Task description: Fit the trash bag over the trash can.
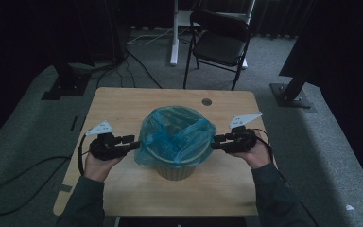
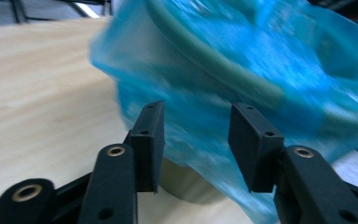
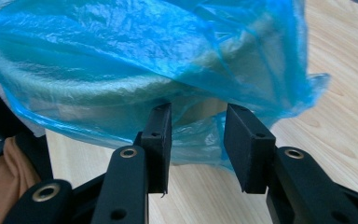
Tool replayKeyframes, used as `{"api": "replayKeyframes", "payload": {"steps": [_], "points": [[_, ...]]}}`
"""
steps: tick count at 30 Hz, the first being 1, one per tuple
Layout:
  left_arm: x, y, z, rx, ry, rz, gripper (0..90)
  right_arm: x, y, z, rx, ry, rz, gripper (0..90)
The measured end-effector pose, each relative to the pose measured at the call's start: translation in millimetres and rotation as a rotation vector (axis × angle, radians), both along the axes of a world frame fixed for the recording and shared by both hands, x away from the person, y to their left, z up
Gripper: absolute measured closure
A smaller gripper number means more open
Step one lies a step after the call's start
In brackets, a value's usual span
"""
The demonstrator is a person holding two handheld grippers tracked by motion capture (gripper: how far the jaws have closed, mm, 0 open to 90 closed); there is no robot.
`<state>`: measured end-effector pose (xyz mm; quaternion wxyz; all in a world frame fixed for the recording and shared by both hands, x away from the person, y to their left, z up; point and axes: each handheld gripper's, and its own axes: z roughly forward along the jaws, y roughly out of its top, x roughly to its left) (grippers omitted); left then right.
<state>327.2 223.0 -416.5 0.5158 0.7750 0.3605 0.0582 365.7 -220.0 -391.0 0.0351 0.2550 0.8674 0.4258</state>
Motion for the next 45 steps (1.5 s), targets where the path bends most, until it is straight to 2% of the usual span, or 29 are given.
{"api": "replayKeyframes", "payload": {"steps": [2,7,11,13,15,17,19,22,26,31,34,38,41,45], "points": [[-3.8,-2.9,-5.6,-0.006,0.008,-0.034,52.6,0.6,1.9,-2.3,0.008,0.006,0.015,61.4],[-7.1,-14.9,-14.3,0.017,0.016,-0.09,49.9,0.8,4.9,-4.2,0.035,0.011,0.066,60.9],[-8.1,-24.4,-15.1,0.034,0.016,-0.115,49.2,0.0,5.1,-4.8,0.045,0.014,0.093,60.9],[-8.2,-29.2,-16.0,0.056,0.019,-0.123,49.3,-0.7,6.5,-5.4,0.041,0.015,0.11,61.2],[-8.1,-32.8,-16.8,0.076,0.029,-0.138,52.3,-1.5,8.2,-6.4,0.037,0.018,0.13,64.9],[-8.3,-35.5,-16.9,0.1,0.03,-0.141,59.7,-2.2,10.1,-7.2,0.03,0.022,0.143,70.7],[-8.4,-37.6,-17.1,0.129,0.028,-0.134,69.7,-1.6,11.7,-8.3,0.022,0.032,0.151,78.3],[-7.2,-37.7,-18.2,0.145,0.031,-0.127,82.2,-0.9,12.3,-9.5,0.017,0.032,0.141,87.2],[-4.3,-32.6,-21.5,0.165,0.046,-0.085,87.0,1.0,12.2,-11.6,0.003,0.04,0.125,90.0],[-3.4,-27.6,-24.5,0.185,0.058,-0.045,86.4,1.5,13.2,-17.2,-0.043,0.051,0.11,90.0],[-3.1,-24.6,-23.2,0.203,0.049,-0.013,82.2,2.1,12.1,-18.9,-0.048,0.055,0.101,90.0],[-1.9,-17.4,-22.3,0.201,0.049,0.031,76.8,3.2,9.9,-20.0,-0.065,0.059,0.084,90.0],[-2.1,-11.5,-21.0,0.183,0.042,0.053,71.2,3.8,8.4,-22.3,-0.074,0.066,0.075,90.0],[-5.7,-4.3,-12.6,0.137,0.0,0.052,62.4,4.0,4.4,-21.8,-0.051,0.061,0.058,88.7]]}}
